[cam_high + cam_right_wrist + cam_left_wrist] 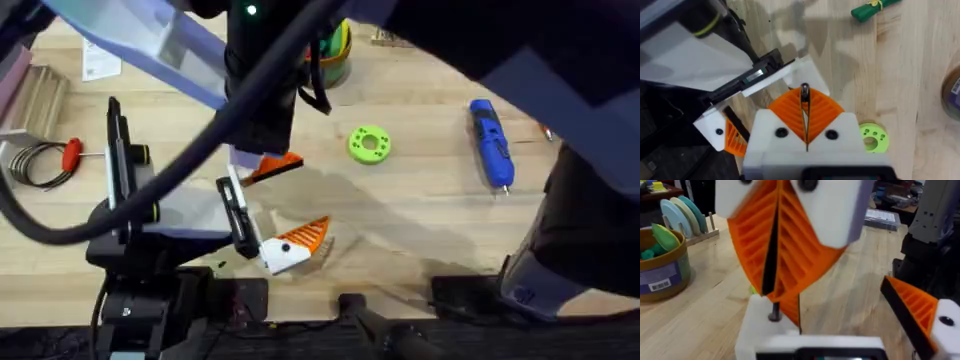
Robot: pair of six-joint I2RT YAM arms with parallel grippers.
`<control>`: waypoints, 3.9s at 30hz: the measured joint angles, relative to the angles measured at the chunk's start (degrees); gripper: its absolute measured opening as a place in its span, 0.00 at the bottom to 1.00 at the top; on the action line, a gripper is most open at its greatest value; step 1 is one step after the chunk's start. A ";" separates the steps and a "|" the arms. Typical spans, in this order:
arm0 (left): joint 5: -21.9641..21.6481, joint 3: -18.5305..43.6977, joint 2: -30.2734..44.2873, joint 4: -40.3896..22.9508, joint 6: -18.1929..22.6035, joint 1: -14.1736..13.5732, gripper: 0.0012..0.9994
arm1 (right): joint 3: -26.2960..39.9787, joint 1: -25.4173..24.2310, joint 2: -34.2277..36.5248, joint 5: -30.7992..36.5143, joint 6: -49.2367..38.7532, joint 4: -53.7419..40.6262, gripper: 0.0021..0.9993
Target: Pick up the gripper from the table and insert it into the empty holder that is missing its gripper. Then pick up a screw, insert it into the mounting hole, and use the screwdriver to tighten it. Finally, clean up the table by picking up the vegetable and placing it into the bucket.
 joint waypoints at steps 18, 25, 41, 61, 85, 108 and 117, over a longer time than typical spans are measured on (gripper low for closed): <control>0.00 0.00 0.00 0.00 -0.02 0.00 0.99 | 0.00 0.00 0.50 0.00 0.00 0.00 0.00; 0.00 0.00 -0.02 0.00 0.00 0.00 0.99 | 0.00 0.00 0.60 0.00 0.00 0.00 0.00; 0.00 0.00 0.00 -0.02 -0.26 0.00 0.99 | 0.09 0.11 2.74 -0.02 0.00 0.02 0.00; 0.00 0.00 -0.02 -0.02 -0.04 0.00 0.99 | 0.11 0.02 2.61 0.41 -0.02 -0.04 0.81; 0.00 0.00 0.00 -0.02 -0.04 0.00 0.99 | -50.02 -23.05 -41.37 0.46 18.81 27.12 0.82; 0.00 0.00 -0.02 -0.02 -0.02 0.00 0.99 | -64.00 -64.48 -59.91 7.34 29.22 23.65 0.99; 0.00 0.00 0.00 -0.02 -0.02 0.00 0.99 | -64.00 -64.52 -53.26 7.34 29.22 24.52 0.99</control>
